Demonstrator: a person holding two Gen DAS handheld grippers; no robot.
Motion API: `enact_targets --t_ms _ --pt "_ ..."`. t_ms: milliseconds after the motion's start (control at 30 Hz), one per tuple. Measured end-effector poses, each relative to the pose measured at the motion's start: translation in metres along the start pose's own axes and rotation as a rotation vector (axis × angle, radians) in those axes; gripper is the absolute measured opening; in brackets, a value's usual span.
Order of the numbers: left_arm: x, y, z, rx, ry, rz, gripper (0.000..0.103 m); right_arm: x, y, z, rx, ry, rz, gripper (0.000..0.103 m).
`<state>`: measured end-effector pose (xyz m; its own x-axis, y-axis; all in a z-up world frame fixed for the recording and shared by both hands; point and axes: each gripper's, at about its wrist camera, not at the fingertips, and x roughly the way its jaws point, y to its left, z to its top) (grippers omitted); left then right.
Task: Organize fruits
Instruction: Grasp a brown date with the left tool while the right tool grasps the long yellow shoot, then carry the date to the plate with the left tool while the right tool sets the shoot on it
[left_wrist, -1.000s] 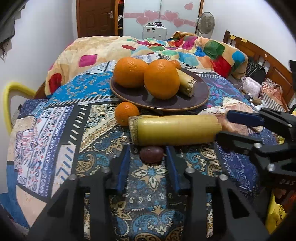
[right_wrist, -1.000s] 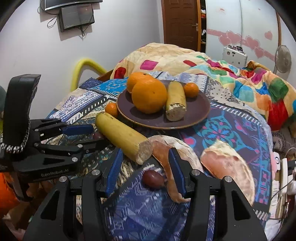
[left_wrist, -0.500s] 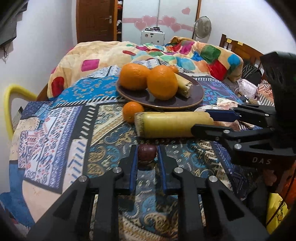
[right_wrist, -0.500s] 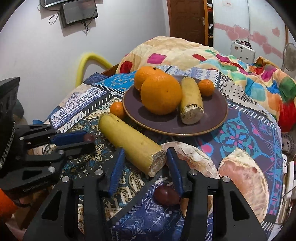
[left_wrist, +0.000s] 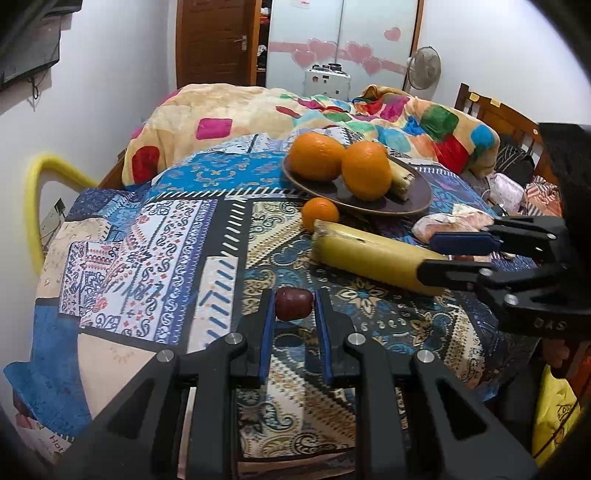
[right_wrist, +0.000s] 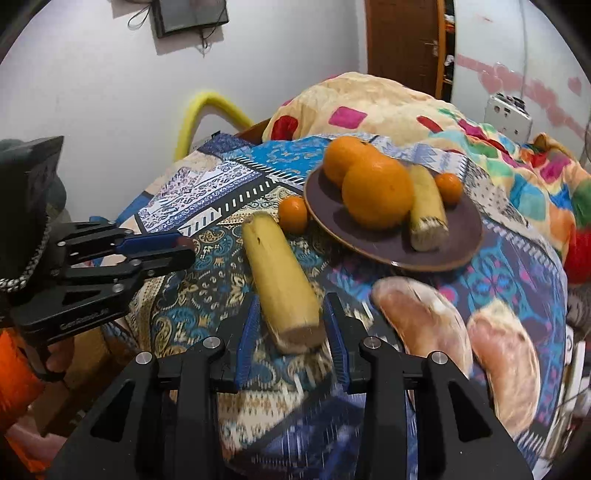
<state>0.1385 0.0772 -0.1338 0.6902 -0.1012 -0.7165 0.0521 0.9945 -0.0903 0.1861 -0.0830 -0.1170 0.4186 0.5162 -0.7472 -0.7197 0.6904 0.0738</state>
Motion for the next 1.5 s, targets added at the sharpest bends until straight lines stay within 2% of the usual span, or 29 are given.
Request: enact_targets --t_ms 233,500,667,1033,1233,1500 --pt "0.005 0.007 -0.001 0.004 -0.005 -0.002 0.021 0.03 -0.002 0.023 -0.034 0.081 0.051 0.036" --pt "0.014 0.016 0.003 -0.012 -0.008 -0.001 0.021 0.051 0.018 0.041 -0.142 0.182 0.033 0.037" --pt "0.016 0.027 0.007 -0.039 -0.017 0.007 0.021 0.063 0.022 0.047 -0.159 0.201 0.035 0.038" --pt "0.016 0.028 0.01 -0.041 -0.026 0.021 0.021 0.047 0.02 0.031 -0.11 0.108 0.01 0.034" --pt "0.009 0.015 0.019 -0.025 -0.048 0.01 0.021 0.018 0.01 0.022 -0.054 0.053 0.012 0.034" --pt "0.006 -0.008 0.043 0.001 -0.087 -0.011 0.021 -0.028 -0.026 0.025 0.043 -0.046 -0.057 0.033"
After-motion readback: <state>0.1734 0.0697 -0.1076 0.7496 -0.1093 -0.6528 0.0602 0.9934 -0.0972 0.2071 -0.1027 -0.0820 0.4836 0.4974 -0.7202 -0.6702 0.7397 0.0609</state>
